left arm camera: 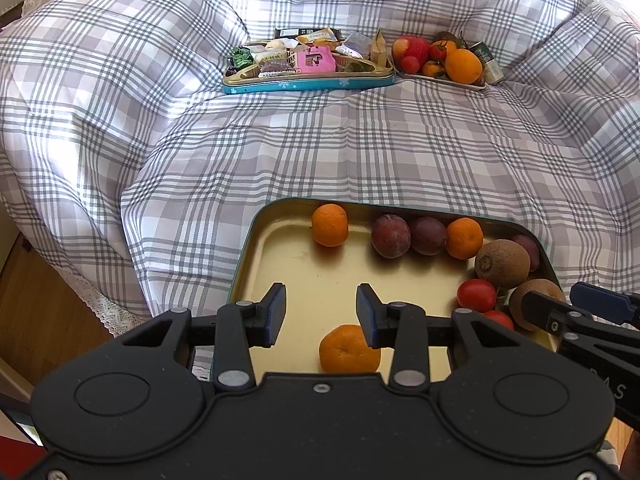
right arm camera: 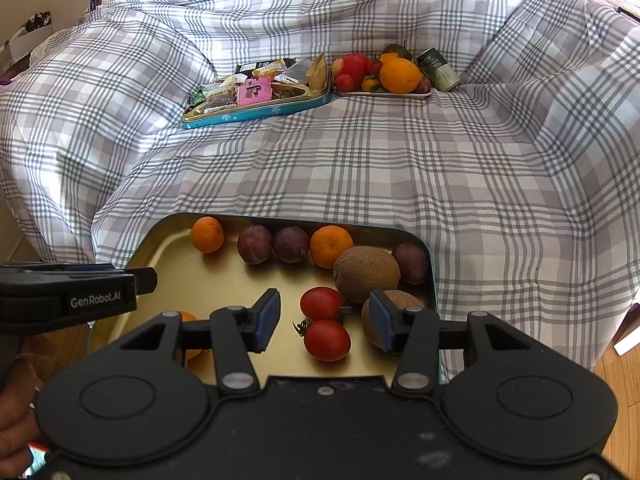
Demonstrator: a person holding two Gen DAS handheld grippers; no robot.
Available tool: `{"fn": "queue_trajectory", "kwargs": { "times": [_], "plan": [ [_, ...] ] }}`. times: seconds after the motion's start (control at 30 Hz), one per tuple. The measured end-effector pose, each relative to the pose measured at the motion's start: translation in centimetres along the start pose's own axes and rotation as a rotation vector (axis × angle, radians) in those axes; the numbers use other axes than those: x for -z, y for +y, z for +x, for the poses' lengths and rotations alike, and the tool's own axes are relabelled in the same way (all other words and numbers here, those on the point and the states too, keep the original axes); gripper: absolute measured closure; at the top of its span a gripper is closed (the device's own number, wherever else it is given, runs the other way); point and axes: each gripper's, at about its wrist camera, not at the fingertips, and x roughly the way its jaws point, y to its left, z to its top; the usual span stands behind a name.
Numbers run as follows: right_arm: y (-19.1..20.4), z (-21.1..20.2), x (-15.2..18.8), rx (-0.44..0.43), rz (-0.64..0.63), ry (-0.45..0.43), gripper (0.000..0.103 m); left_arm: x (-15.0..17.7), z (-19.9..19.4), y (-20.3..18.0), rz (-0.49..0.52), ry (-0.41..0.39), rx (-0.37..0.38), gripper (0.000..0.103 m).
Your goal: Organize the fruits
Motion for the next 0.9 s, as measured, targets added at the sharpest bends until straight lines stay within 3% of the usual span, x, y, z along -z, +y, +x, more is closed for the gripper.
{"fn": "queue_trajectory", "kwargs": {
  "times": [0.9],
  "plan": [
    [-0.06, 0.11, 0.11, 0.001, 0.0, 0.004, 0.052, -0.01, 0.11, -0.11, 0.001, 0.008, -0.002, 0.056]
  ]
}}
